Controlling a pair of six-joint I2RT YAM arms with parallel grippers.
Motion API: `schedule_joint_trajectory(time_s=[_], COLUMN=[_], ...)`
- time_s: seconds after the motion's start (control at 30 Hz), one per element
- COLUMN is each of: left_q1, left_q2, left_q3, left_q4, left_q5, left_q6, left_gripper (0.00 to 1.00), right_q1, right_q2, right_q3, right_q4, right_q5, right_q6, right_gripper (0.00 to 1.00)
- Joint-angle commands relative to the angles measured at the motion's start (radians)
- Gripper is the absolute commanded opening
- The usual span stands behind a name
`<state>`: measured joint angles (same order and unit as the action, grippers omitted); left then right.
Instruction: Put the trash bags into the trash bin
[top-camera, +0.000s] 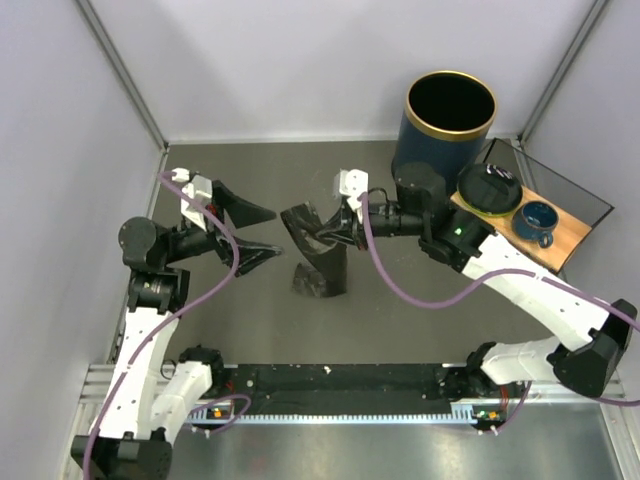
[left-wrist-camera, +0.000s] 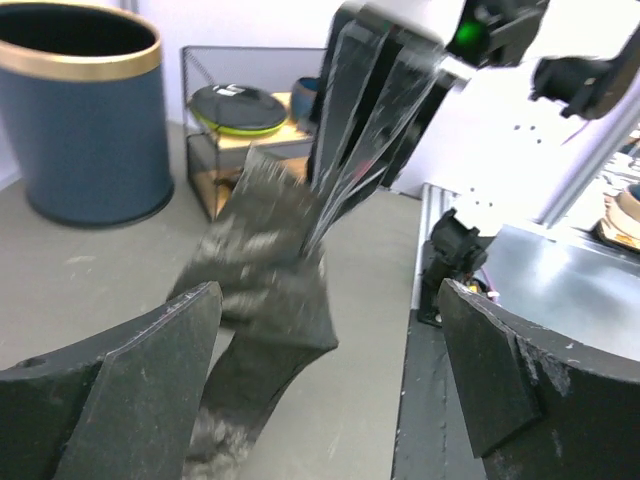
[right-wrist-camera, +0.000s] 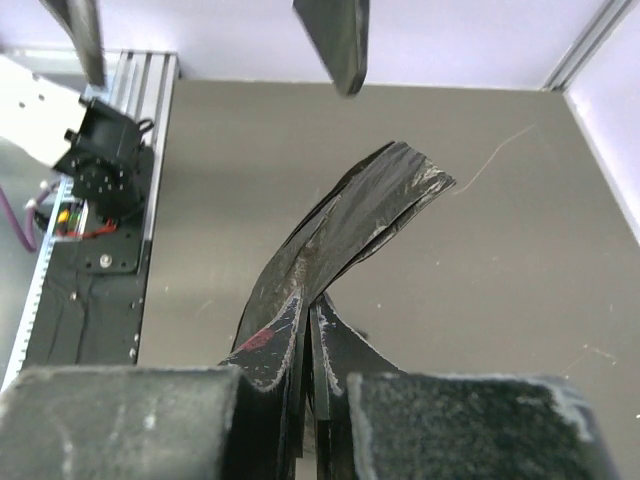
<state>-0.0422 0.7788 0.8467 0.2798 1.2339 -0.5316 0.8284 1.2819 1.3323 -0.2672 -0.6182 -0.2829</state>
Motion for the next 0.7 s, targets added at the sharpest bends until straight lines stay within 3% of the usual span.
schedule_joint_trajectory(time_s=[0.0, 0.1, 0.17, 0.37, 0.53, 0.57, 0.6, 0.67], left_q1=[-0.090, -0.111, -0.111, -0.143, -0.208, -0.223, -0.234, -0.257], left_q2=[0.025, 0.054, 0.051, 0.042, 0.060, 0.075, 0.083, 0.114], left_q3=[0.005, -0.006, -0.012, -0.069, -0.066, -0.061, -0.055, -0.043], left_q4=[0.187, 0.171, 0.104, 0.128, 0.165, 0.180, 0.188, 0.243], left_q5=[-0.083, -0.092, -0.172, -0.254, -0.272, -0.275, -0.275, -0.249], left_q6=[-0.120, -0.094, -0.056, -0.161, -0.209, -0.211, -0.209, -0.222], left_gripper=[0.93, 0.87, 0.81, 0.87, 0.83, 0.79, 0.59, 0.31], right_q1=[0.008, 0.008, 0.014, 0.078, 0.115, 0.123, 0.124, 0.127], right_q2=[-0.108, -0.130, -0.136, -0.176, -0.187, -0.185, -0.185, -0.185], right_q3=[-0.048, -0.065, -0.068, -0.129, -0.159, -0.166, -0.166, -0.165], right_q4=[0.108, 0.120, 0.115, 0.150, 0.178, 0.186, 0.189, 0.189], right_q5=[-0.052, -0.037, -0.005, 0.152, 0.212, 0.213, 0.212, 0.209], right_q6=[-0.052, -0.044, -0.045, -0.119, -0.141, -0.136, -0.134, -0.121], right_gripper=[0.00, 0.00, 0.00, 0.00, 0.00, 0.00, 0.00, 0.00])
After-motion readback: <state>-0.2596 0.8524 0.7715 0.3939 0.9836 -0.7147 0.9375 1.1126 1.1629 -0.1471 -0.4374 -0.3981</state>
